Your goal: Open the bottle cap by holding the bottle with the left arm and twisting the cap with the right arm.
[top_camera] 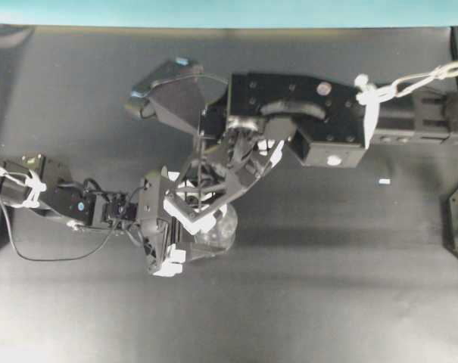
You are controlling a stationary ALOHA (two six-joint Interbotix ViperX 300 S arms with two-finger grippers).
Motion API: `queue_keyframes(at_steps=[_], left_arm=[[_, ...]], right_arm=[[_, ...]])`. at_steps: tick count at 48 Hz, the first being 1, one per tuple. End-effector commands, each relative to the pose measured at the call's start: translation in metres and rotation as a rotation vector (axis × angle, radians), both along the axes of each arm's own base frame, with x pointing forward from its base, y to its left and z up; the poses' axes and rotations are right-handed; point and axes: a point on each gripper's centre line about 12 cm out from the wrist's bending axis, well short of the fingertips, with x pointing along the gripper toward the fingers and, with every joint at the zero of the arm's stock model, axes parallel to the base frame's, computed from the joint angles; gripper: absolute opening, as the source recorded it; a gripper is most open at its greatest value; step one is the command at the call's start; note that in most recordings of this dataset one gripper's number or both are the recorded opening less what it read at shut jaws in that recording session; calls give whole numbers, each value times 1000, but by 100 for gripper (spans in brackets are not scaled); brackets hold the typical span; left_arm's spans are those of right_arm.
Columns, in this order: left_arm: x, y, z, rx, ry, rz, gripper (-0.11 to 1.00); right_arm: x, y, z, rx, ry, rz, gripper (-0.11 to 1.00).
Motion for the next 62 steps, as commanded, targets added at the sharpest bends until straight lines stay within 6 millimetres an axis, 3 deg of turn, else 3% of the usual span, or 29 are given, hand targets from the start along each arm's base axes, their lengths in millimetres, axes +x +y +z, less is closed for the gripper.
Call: queue_keyframes(at_steps=[1,6,13,25,52,62], left_arm=[[2,-1,1,-1,-5,-4,83],[2,-1,1,-1,-5,-4,83],[2,-1,1,0,-3,-5,83],[2,-2,1,-1,-5,-5,83],[2,-2,1,1,-5,-6,83],[2,-1,1,1,-5,-6,83]], right_arm=[[0,3,3,6,-25,-2,76],[1,6,2,7,-28,3,65],[0,8,3,5,-32,11,36],[1,7,5,-28,-36,183,36],[9,42,13,-193,-174,1098,36],[8,43,11,-214,-178,1191,36]])
